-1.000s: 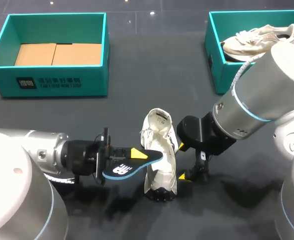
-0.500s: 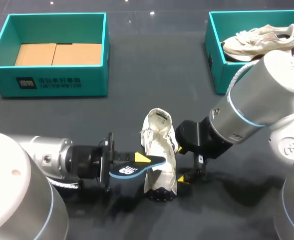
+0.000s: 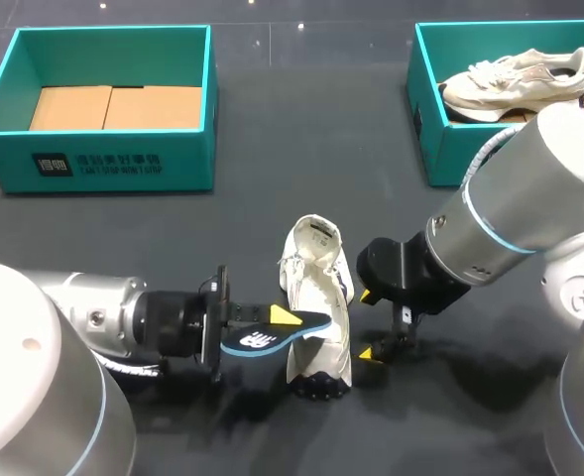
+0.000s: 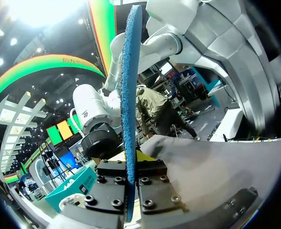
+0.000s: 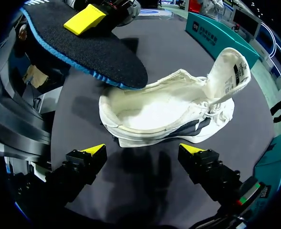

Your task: Take the shoe out of the shoebox, open the shoe tongue, remove and reinsert the insole, then place the shoe into the shoebox

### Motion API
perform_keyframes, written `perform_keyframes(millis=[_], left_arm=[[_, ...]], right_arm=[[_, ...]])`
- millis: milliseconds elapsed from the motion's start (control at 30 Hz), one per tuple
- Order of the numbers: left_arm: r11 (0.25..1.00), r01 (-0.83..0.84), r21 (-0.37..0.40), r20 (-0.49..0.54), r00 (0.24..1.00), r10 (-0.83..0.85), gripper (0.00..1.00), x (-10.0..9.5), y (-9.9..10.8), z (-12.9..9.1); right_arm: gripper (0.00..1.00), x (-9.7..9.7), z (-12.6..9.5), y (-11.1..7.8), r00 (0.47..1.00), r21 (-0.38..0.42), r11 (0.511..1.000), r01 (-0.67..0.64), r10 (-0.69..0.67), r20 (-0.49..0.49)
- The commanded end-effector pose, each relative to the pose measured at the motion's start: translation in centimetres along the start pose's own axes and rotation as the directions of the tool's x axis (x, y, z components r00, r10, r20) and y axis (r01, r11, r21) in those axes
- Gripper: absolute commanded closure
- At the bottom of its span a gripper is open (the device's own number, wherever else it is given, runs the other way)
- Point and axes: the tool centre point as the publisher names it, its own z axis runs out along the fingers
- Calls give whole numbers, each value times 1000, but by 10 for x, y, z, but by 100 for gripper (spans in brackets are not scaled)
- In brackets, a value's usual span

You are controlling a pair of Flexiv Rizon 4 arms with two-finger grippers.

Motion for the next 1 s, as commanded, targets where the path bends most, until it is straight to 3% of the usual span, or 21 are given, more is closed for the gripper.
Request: perform_keyframes(millis=[33, 367, 1000], left_arm=[[1000, 7, 4, 6, 1000, -7, 100, 0, 3, 5], [1000, 2, 28, -2, 1000, -1, 100, -1, -1, 14], [998, 49, 48, -9, 999, -49, 100, -2, 13, 28]], right_arm=[[0, 0, -2, -2, 1000, 2, 1000, 6, -6, -5], [0, -4, -2, -6, 1000, -9, 1000, 9, -9, -4], [0, -4, -2, -6, 1000, -9, 1000, 9, -9, -4]])
